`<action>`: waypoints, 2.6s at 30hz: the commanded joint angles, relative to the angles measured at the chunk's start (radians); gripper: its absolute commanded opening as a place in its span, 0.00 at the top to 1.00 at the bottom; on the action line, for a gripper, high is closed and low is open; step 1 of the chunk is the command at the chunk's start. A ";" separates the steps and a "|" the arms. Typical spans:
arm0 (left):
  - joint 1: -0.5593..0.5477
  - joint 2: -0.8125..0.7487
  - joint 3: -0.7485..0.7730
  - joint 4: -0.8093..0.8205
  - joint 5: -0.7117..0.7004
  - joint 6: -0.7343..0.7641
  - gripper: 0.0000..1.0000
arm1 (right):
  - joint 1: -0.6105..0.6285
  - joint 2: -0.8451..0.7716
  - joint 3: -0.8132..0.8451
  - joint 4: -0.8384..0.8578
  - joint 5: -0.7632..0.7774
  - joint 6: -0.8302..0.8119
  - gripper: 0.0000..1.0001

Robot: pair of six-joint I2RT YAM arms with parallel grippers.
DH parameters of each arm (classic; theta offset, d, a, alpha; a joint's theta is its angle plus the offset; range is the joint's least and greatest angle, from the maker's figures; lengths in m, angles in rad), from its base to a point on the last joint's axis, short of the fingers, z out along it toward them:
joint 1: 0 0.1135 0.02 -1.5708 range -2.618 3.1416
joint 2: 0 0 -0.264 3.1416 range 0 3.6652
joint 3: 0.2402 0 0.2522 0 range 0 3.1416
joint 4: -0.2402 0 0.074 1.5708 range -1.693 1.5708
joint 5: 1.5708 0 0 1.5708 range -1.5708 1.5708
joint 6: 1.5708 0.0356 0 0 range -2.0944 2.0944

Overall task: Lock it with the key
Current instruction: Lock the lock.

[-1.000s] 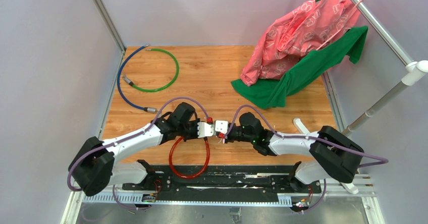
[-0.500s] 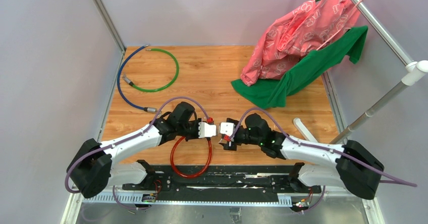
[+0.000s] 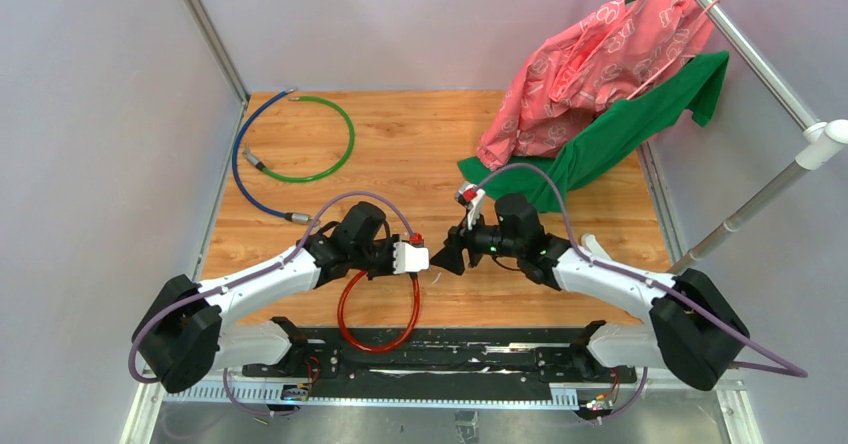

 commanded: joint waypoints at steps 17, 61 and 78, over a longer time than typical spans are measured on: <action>-0.002 -0.018 0.015 0.030 0.015 0.027 1.00 | 0.038 0.214 0.168 -0.102 -0.134 0.118 0.63; 0.006 -0.016 0.013 -0.013 -0.004 0.087 1.00 | 0.183 0.058 0.018 0.027 0.071 -0.474 1.00; 0.006 -0.020 -0.013 -0.004 -0.072 0.144 1.00 | 0.095 -0.035 -0.021 -0.111 0.051 -0.330 1.00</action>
